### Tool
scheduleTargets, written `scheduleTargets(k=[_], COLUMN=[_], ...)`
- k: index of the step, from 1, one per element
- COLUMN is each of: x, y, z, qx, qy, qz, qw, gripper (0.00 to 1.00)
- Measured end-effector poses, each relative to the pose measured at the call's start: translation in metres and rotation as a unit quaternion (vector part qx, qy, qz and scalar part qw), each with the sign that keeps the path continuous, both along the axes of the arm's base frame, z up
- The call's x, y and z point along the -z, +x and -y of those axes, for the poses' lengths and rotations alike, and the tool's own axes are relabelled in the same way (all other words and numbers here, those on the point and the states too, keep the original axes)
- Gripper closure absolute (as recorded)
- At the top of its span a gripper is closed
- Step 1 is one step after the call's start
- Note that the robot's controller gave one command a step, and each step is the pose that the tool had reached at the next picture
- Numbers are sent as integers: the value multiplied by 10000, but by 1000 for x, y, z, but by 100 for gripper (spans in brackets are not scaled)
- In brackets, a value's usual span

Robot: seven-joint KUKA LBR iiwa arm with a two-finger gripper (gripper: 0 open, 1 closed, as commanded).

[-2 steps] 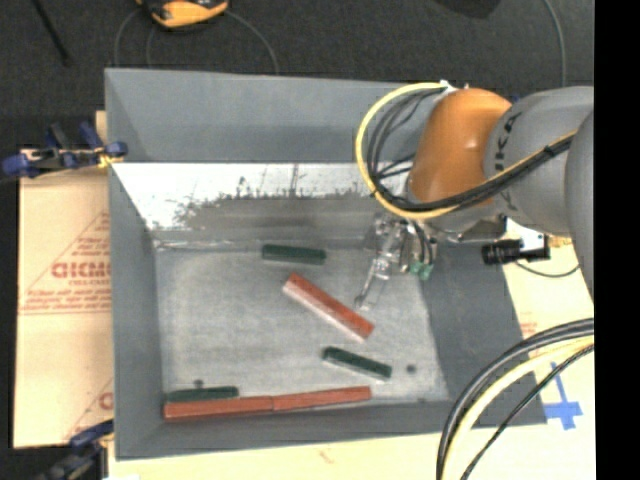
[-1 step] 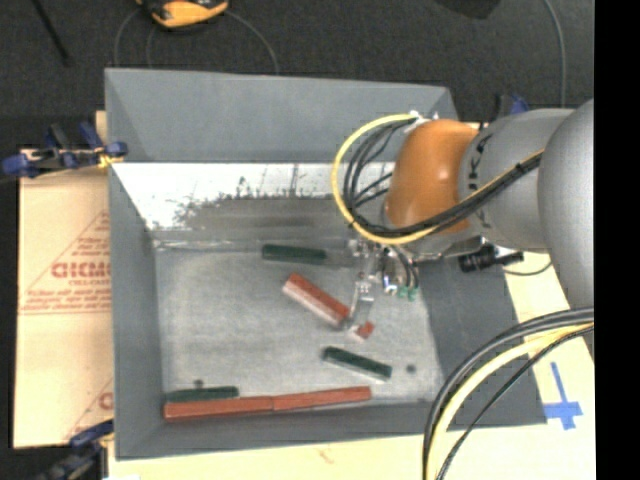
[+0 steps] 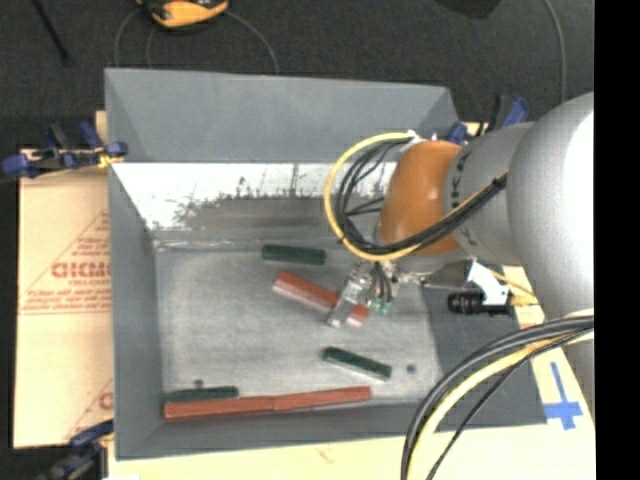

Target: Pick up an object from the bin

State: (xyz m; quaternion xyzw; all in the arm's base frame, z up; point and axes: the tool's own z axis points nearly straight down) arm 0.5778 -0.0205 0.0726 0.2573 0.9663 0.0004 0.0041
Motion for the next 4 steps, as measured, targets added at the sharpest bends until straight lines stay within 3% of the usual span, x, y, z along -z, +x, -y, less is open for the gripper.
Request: scheduleTargets(k=[3,4], x=[-7,-26], y=[-2,-2], z=[0,0], qx=[-14,-20], qy=[2,7], qz=[-43,-52], qw=[10000,10000], gripper=[100,100])
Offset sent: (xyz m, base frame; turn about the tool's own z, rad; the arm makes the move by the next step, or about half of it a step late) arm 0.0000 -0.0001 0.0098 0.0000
